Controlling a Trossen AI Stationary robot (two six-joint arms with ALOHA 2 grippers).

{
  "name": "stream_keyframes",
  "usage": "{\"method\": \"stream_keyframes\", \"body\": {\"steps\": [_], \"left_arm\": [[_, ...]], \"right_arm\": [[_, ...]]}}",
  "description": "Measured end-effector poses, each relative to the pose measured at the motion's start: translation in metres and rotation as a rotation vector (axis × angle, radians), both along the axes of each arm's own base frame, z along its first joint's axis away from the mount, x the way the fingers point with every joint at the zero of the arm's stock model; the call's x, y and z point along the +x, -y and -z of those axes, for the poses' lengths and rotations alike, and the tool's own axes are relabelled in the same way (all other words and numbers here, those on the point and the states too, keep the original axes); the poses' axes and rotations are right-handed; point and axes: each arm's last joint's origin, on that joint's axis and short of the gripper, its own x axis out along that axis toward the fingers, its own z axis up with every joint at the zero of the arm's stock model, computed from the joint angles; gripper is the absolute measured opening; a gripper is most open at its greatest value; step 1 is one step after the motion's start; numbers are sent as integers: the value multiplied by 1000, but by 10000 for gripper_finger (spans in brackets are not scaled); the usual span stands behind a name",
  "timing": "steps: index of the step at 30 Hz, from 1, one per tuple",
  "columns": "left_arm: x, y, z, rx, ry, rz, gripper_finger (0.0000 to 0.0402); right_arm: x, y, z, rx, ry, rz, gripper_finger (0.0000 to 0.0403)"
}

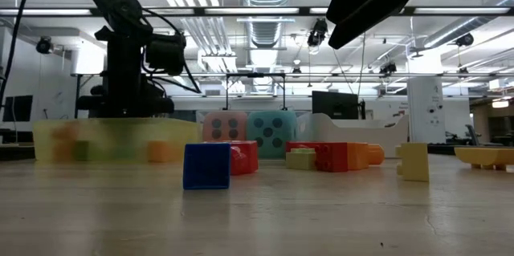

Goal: Pick & Place Toys
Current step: Put the yellow game piece into the yellow bin

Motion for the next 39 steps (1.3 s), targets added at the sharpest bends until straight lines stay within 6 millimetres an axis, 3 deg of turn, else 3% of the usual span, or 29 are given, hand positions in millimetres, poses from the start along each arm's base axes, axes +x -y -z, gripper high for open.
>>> {"method": "stream_keyframes", "body": {"steps": [8, 16, 21, 32, 36, 39], "left_arm": [[0, 0, 0, -3, 0, -1, 89], [-2, 2, 1, -45, -13, -23, 261], [2, 0, -9, -50, -16, -24, 319], [14, -4, -59, -120, -66, 25, 329], [22, 10, -77, -208, -4, 107, 329], [31, 31, -91, -189, 55, 236, 330]], "right_arm": [[0, 0, 0, -1, -2, 0, 352], [0, 0, 0, -2, -2, -1, 352], [0, 0, 0, -2, -2, -1, 352], [0, 0, 0, -8, -4, -8, 352], [0, 0, 0, -12, -5, -14, 352], [0, 0, 0, -13, -6, -15, 352]]}}
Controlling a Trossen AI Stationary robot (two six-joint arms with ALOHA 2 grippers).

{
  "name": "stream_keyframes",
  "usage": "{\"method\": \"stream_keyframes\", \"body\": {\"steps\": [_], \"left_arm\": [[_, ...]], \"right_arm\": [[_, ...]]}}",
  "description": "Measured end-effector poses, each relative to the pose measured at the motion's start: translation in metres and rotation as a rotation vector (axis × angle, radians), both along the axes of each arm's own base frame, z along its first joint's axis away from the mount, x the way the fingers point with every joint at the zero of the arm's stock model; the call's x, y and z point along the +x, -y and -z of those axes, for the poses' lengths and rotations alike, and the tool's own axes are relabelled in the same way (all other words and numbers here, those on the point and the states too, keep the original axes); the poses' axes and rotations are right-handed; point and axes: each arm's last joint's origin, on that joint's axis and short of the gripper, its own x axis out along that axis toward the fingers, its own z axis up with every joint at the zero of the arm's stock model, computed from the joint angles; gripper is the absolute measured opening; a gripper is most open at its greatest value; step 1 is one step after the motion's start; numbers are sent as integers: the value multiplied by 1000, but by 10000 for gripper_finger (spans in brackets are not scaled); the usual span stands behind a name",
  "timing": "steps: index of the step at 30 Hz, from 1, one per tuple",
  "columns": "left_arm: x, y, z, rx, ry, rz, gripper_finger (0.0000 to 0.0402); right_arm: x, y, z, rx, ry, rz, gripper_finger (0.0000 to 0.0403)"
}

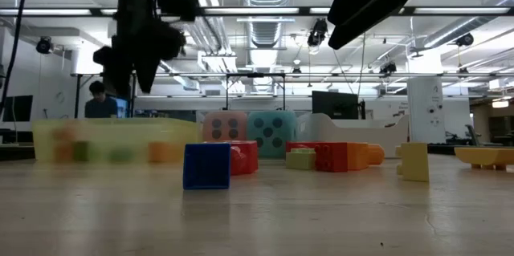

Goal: Pick & Place Toys
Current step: Put the yellow game piece into the yellow bin

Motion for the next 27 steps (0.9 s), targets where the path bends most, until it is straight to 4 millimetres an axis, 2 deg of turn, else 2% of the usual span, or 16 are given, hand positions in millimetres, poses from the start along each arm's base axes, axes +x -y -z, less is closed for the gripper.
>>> {"method": "stream_keyframes", "body": {"steps": [4, 7, 10, 13, 19, 24, 27], "left_arm": [[7, 39, -18, 74, 66, 206, 330], [6, 75, -27, 137, 126, 287, 330], [2, 110, -31, 155, 210, 351, 330], [-4, 137, -33, 163, 251, 406, 330], [-11, 158, -33, 140, 258, 371, 330], [-15, 161, -29, 136, 233, 376, 330], [-16, 161, -29, 138, 223, 375, 330]], "right_arm": [[-1, 1, 1, -6, -11, 3, 352], [-4, 4, 2, 7, -34, 61, 352], [-8, 10, 7, 36, -60, 177, 352], [-13, 20, 15, 107, -87, 363, 352], [-12, 40, 24, 325, -231, 621, 352], [-10, 57, 34, 416, -272, 802, 352], [-14, 61, 41, 475, -322, 895, 352]]}}
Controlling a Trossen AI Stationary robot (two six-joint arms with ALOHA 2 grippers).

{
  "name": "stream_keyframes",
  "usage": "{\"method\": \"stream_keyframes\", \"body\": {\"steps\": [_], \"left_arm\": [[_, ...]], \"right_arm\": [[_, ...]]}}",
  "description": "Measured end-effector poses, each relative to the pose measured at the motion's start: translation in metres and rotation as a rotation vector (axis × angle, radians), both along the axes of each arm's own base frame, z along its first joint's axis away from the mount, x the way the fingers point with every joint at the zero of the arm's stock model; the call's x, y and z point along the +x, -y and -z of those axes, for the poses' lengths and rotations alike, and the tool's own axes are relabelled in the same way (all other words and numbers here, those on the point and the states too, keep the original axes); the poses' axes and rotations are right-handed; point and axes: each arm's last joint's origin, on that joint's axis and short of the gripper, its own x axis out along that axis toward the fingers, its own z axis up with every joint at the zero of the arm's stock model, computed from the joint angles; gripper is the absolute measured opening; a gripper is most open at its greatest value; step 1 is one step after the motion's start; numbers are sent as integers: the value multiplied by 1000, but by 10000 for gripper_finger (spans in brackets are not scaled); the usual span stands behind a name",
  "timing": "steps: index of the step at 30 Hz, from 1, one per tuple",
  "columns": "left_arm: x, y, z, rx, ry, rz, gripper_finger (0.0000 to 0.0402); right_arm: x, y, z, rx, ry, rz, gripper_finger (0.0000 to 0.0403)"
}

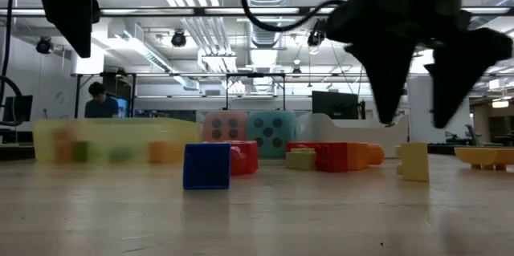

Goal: Pick & Place Toys
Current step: Put the yellow game piece into the yellow bin

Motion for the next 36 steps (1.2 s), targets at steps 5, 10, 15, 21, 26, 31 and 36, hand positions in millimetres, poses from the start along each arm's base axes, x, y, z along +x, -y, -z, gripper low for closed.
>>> {"method": "stream_keyframes", "body": {"steps": [5, 10, 15, 21, 26, 31, 36], "left_arm": [[-1, 0, 0, 7, -15, 6, 330], [-1, -1, 0, 18, -11, 7, 330], [-1, -1, 0, 22, -10, 7, 330], [-2, 2, 0, 33, -11, 58, 330], [-2, 2, 1, 47, -14, 108, 330], [-2, 2, 1, 51, -14, 125, 330], [-2, 2, 1, 53, -14, 132, 330]], "right_arm": [[-7, -4, 7, 60, -41, 141, 352], [-2, -7, 5, 74, 18, 211, 352], [8, -11, 5, 99, 96, 267, 352], [15, -10, 18, 91, 73, 324, 352], [20, -9, 31, 93, 55, 351, 352], [25, -5, 45, 115, -3, 354, 349], [26, -2, 50, 121, -45, 328, 298]]}}
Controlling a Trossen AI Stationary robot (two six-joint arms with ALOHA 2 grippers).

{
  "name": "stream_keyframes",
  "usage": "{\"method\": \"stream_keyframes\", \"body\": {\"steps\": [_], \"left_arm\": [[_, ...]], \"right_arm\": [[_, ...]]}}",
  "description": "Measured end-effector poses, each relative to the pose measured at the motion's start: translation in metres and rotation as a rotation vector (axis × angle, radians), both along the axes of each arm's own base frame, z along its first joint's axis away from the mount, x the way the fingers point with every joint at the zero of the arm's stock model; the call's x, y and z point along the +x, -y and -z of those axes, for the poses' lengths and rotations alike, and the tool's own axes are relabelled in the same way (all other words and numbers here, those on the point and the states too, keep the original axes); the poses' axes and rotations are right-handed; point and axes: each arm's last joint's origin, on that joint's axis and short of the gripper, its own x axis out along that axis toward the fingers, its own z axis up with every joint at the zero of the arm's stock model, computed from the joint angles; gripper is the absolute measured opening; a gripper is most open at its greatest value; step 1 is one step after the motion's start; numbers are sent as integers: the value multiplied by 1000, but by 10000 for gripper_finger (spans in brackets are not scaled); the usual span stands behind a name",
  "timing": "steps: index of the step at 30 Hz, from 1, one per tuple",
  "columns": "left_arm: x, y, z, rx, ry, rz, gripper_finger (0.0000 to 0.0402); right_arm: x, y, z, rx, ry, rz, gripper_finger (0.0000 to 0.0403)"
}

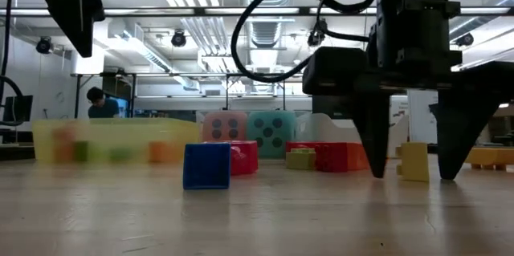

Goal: Pick & Place Toys
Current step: Put the yellow game piece into the yellow bin

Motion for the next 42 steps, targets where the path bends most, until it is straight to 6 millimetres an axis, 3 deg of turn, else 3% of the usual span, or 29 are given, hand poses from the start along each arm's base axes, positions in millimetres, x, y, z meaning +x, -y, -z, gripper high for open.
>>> {"method": "stream_keyframes", "body": {"steps": [8, 12, 23, 32, 37, 42], "left_arm": [[0, 0, 0, 0, 0, 0, 330], [0, 0, 0, -1, 1, 0, 330], [1, 0, 0, 0, 9, -2, 330], [15, 5, -5, -34, 170, 9, 330], [29, 13, -14, -31, 340, 213, 330], [35, 24, -22, 11, 472, 401, 330]], "right_arm": [[-4, 2, -4, -27, -8, -3, 145], [-3, 3, -5, -46, 12, -11, 88], [-3, 3, -5, -47, 4, -77, 103], [-7, -7, -6, -101, 26, -293, 87], [1, -27, -22, -169, 126, -548, 87], [10, -56, -54, -229, 259, -775, 87]]}}
